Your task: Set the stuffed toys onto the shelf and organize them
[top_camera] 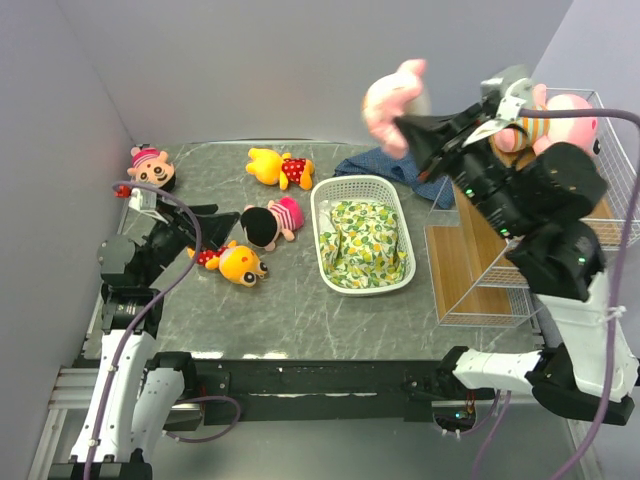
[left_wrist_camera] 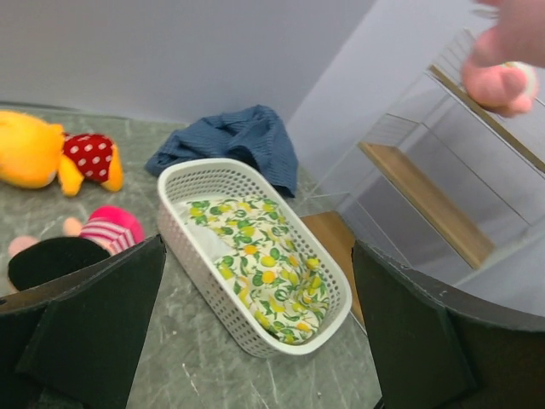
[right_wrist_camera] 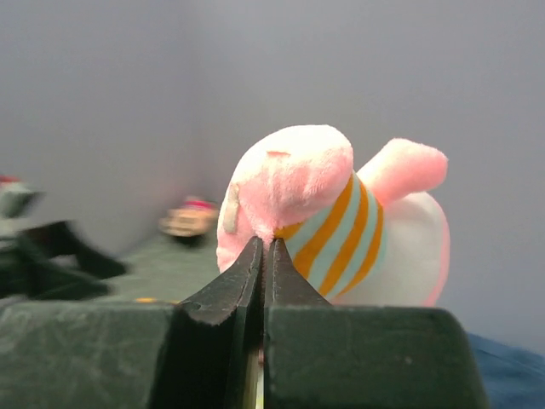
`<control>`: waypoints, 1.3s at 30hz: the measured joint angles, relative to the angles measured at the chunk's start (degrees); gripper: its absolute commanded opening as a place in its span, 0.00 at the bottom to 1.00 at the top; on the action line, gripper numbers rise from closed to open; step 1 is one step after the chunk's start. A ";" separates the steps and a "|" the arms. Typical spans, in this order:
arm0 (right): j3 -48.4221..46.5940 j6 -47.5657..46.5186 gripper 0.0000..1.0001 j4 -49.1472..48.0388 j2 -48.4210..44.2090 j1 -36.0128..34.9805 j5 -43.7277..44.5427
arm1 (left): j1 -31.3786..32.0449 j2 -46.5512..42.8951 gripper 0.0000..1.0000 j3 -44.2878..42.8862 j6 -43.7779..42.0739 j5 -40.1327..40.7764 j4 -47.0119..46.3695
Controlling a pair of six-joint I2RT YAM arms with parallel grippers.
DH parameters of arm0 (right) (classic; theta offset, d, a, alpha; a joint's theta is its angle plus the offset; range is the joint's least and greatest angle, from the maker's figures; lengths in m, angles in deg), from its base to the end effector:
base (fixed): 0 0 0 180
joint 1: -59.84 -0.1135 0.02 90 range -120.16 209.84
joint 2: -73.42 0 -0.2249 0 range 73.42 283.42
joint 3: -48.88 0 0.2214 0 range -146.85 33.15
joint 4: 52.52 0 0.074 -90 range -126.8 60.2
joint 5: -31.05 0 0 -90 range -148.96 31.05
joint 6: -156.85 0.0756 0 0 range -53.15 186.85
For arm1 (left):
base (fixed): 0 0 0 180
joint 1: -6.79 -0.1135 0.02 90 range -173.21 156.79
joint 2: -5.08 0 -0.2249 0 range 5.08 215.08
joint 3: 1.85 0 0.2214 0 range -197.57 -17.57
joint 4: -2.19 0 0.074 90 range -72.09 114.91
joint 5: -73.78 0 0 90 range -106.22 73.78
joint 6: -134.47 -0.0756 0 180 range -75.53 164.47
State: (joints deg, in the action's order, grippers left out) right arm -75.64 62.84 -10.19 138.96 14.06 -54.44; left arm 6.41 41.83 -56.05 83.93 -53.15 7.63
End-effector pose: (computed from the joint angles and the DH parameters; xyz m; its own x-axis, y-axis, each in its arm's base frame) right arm 0.1326 0.1278 0.5507 0.2456 0.1524 -0.9573 -0.6463 0.7618 -0.0445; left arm 0.1828 -0.0442 0.3424 -0.2095 -0.5094 -0.8346 0.5819 0.6210 -0.5251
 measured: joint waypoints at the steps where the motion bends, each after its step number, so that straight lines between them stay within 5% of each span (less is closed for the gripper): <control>1: -2.29 -2.73 0.00 1.92 0.39 0.00 3.37 | 0.00 0.26 0.96 -0.02 0.00 1.33 0.90; 11: -7.80 -17.57 0.00 15.28 0.26 0.02 27.63 | 0.00 3.28 0.96 -2.32 -3.04 3.76 8.15; 25: -9.42 -16.41 0.00 15.76 -10.95 0.00 21.49 | 0.00 2.08 0.97 -2.32 -4.33 3.80 8.87; 39: -14.69 -16.98 0.00 28.63 -9.49 0.00 37.38 | 0.00 2.51 0.96 -2.32 -4.37 3.82 9.20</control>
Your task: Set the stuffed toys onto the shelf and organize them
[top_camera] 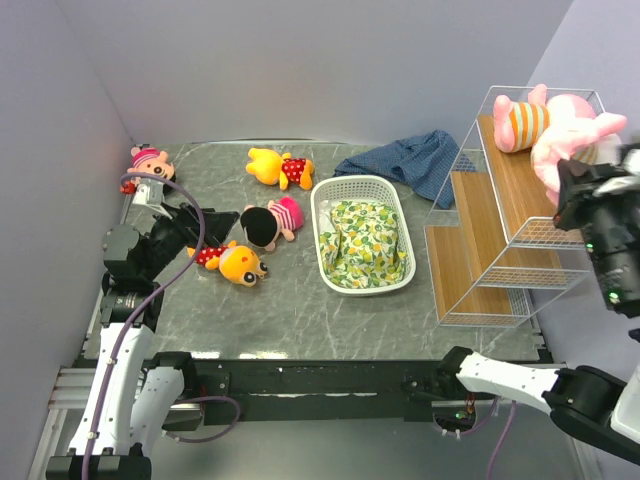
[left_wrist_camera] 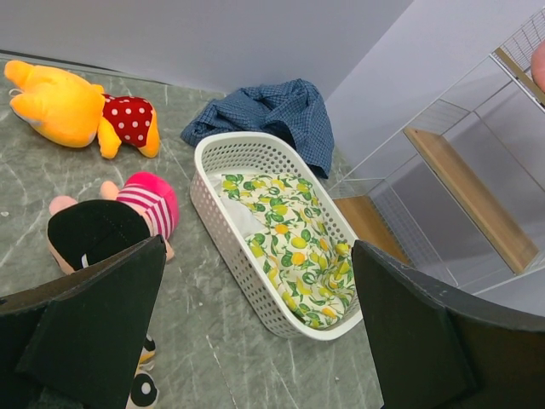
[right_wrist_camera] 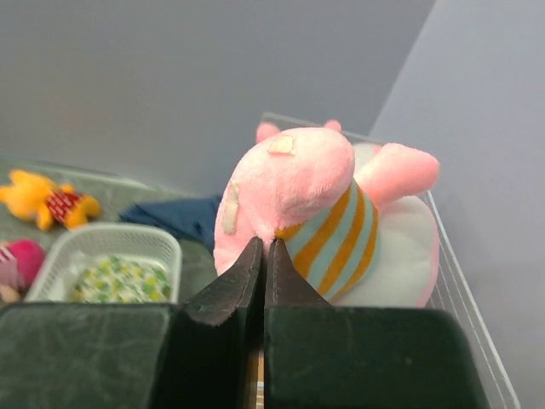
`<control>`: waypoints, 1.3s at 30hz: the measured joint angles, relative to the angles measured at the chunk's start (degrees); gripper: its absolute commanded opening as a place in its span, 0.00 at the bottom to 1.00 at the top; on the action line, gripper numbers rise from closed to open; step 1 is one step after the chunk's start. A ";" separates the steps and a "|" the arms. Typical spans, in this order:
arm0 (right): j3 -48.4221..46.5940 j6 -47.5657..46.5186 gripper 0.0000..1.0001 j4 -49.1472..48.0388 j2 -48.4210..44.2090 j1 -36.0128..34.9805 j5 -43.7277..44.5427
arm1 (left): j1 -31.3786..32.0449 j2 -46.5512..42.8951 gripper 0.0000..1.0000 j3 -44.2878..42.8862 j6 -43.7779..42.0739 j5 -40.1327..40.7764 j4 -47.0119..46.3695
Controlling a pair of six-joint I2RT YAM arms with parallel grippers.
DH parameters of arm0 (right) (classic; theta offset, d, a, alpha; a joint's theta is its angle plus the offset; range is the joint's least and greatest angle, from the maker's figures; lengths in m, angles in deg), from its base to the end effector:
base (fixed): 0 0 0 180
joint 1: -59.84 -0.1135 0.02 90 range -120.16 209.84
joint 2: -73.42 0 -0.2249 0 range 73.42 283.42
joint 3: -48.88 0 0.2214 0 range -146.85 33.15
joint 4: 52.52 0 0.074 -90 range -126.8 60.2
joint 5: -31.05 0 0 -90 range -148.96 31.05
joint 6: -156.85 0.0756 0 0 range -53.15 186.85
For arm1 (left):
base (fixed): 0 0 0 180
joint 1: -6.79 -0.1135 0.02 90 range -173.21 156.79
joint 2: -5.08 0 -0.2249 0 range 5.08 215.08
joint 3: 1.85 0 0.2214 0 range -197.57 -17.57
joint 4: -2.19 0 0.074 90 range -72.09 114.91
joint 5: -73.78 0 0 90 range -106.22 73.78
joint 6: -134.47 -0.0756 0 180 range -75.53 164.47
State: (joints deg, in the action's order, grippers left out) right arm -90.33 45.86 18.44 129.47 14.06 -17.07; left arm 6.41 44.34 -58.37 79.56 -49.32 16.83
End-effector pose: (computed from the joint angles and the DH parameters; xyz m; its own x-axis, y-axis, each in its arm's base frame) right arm 0.0697 -0.0007 0.5474 0.1657 -0.2121 -0.9631 -0.0205 0.9756 -0.2184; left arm 0.1948 -0.0400 0.3278 -0.2730 -0.4834 -0.8317 0.4681 0.6886 -0.5538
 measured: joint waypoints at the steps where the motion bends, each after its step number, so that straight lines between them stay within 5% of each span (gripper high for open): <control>1: 0.02 -0.28 0.00 1.25 0.48 0.00 0.79 | 0.00 0.00 0.96 0.00 0.00 0.00 0.00; 7: 3.06 -2.64 0.00 8.17 2.40 0.00 4.92 | 0.00 0.00 0.96 0.00 0.00 0.02 0.04; 10: 5.60 -3.82 0.13 10.01 2.32 0.00 6.45 | 0.00 0.00 0.96 0.00 0.00 0.02 0.07; 16: 11.80 -5.70 0.20 13.42 2.36 0.00 9.97 | 0.00 0.20 0.96 0.00 0.00 0.02 0.07; 39: 14.32 -8.00 0.57 9.40 1.29 0.02 15.43 | 0.00 0.35 0.96 0.00 0.02 0.04 0.11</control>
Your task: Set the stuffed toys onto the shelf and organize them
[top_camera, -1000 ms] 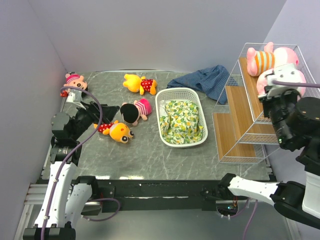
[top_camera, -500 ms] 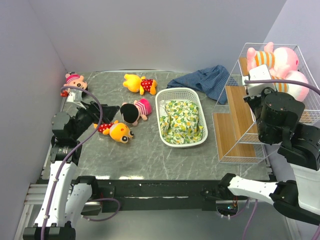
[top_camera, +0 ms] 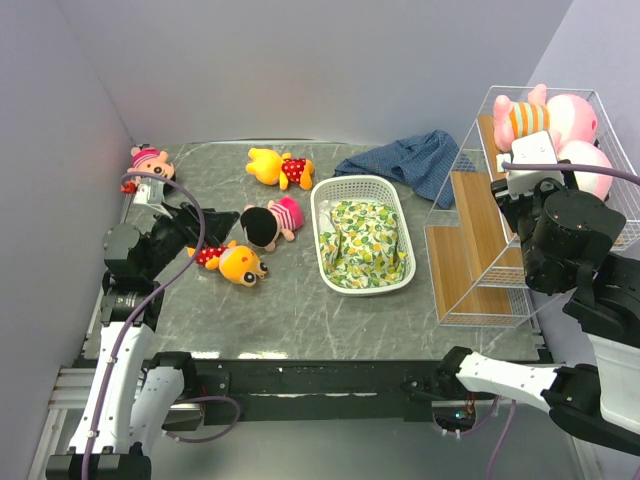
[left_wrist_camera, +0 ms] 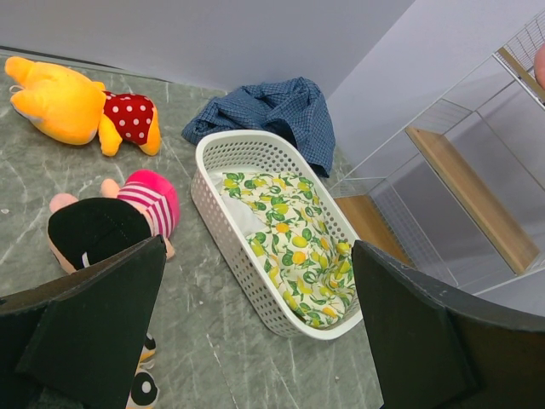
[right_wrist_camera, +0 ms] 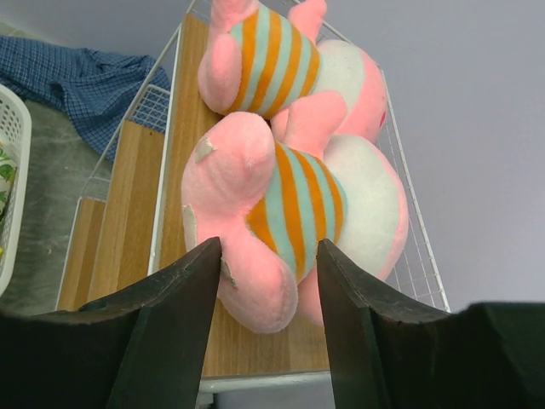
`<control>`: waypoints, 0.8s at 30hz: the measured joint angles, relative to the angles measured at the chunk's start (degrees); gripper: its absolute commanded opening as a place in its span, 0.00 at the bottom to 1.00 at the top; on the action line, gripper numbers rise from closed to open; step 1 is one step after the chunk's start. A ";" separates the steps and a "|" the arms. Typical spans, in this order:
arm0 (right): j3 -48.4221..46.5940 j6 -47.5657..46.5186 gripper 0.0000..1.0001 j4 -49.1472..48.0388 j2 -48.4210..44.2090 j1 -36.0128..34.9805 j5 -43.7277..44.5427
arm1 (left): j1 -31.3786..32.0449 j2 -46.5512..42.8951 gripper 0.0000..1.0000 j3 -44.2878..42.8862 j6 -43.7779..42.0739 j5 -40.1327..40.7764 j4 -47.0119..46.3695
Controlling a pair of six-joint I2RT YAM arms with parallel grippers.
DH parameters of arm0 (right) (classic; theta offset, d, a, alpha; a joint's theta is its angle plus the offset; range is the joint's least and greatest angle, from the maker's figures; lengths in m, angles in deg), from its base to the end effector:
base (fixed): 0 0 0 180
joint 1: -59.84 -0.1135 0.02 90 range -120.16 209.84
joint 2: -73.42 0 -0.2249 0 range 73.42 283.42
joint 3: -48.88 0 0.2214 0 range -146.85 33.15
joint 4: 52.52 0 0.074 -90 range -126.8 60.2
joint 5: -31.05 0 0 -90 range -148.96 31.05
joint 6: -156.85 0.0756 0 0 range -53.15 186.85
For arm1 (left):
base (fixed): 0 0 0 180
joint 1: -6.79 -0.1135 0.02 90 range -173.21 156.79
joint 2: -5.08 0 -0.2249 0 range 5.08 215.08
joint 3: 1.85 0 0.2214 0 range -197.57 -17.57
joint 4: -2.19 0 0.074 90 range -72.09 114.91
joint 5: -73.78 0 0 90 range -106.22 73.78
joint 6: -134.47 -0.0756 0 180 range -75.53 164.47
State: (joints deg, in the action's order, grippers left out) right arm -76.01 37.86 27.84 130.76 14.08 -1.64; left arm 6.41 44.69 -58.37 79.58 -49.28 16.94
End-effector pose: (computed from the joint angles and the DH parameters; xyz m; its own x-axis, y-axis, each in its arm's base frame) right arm 0.1120 0.0238 0.4820 -0.2253 -0.6065 -0.7625 0.0874 0.7669 -0.6358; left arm 0.1961 -0.0399 0.3265 -0.2795 -0.4839 -0.8293 0.4631 0.6887 -0.5579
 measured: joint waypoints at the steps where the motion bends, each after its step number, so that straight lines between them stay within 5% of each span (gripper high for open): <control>1: 0.00 -0.02 0.57 0.02 0.00 0.00 0.02 | 0.00 0.00 0.96 0.00 0.00 0.00 0.00; 19: 8.50 -5.95 0.58 -14.97 -0.98 0.00 -1.66 | 0.00 -0.79 0.96 0.00 0.02 0.00 0.00; 24: 9.09 -7.54 0.48 -17.46 0.98 1.49 -1.84 | 0.00 -0.96 0.96 0.00 0.02 0.02 0.00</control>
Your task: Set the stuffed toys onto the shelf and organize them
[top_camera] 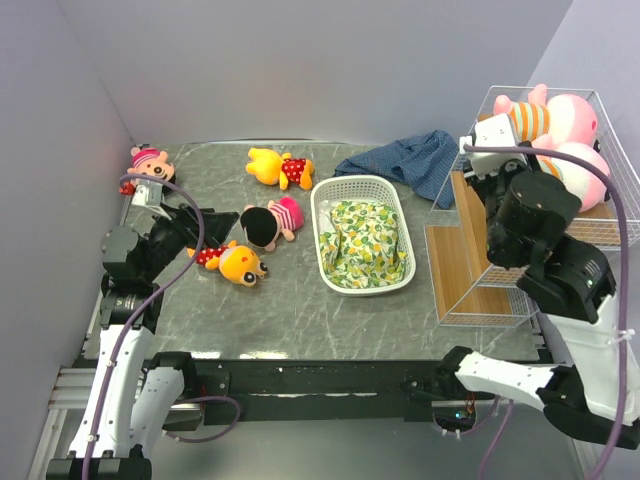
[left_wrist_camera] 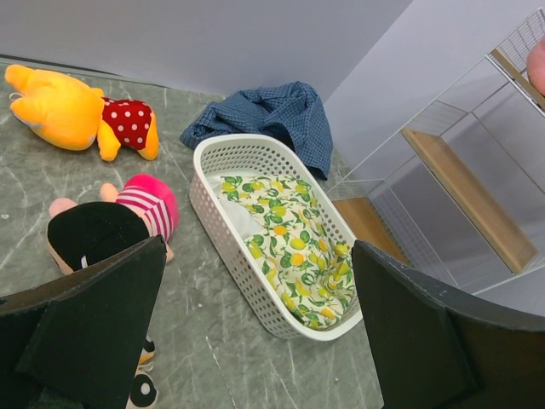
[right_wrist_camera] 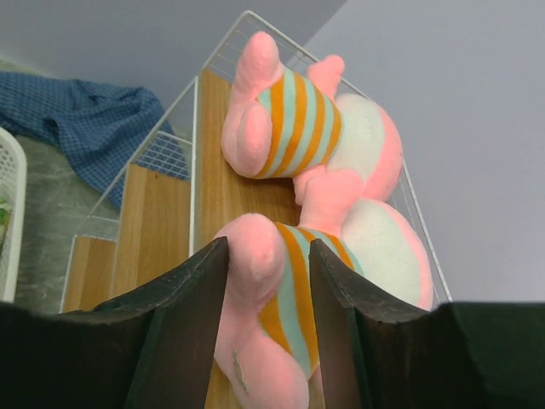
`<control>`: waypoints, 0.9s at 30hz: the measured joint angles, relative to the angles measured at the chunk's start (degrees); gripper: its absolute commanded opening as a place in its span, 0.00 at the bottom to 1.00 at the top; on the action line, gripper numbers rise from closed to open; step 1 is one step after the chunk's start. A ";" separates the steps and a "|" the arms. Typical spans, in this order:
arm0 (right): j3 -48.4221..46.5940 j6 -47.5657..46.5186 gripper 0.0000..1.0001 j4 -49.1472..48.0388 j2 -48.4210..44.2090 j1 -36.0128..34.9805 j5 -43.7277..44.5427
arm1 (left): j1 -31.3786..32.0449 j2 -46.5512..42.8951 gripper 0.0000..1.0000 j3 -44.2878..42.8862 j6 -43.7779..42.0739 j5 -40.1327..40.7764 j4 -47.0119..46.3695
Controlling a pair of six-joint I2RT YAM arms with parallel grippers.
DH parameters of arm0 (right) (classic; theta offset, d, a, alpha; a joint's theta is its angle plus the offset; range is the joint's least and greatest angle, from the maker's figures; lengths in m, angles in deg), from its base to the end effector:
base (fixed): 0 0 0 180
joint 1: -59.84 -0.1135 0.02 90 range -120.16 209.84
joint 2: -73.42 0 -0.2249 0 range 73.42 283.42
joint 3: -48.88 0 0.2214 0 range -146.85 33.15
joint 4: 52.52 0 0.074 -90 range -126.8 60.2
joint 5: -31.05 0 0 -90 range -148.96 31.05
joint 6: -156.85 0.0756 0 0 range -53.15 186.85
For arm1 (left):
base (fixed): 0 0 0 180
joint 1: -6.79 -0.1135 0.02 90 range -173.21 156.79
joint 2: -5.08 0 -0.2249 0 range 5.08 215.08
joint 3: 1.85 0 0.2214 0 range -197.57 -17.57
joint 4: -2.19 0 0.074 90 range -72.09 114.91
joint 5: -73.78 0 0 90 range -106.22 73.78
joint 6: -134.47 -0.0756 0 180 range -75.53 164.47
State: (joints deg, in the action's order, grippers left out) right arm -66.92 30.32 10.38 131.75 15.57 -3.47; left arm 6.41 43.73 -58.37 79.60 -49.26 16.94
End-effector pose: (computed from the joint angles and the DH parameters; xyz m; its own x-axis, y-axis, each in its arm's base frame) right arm 0.1418 0.0512 0.4805 -0.1686 -0.6354 -0.7535 0.1138 0.7468 -0.6552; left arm 0.1925 -0.0399 0.3294 -0.2656 -0.4842 -0.8337 0.4720 0.6887 -0.5503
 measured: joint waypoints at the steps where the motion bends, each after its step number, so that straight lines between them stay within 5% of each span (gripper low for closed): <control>1: 0.00 -0.13 0.48 -0.33 0.52 1.18 -0.07 | 0.00 -0.07 0.96 0.00 0.00 0.00 0.02; 11: 2.71 -1.38 0.46 -2.97 3.80 10.69 -1.62 | 0.00 -0.46 0.96 0.00 0.00 0.13 0.02; 27: -3.52 1.90 0.71 -4.70 5.14 11.21 -3.26 | 0.00 0.98 0.96 0.00 0.92 4.44 1.77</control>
State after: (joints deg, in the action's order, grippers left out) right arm -70.44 32.22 5.68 136.88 26.78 -6.73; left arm 6.41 44.72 -58.37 80.52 -44.82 18.71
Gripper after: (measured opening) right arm 0.676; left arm 0.966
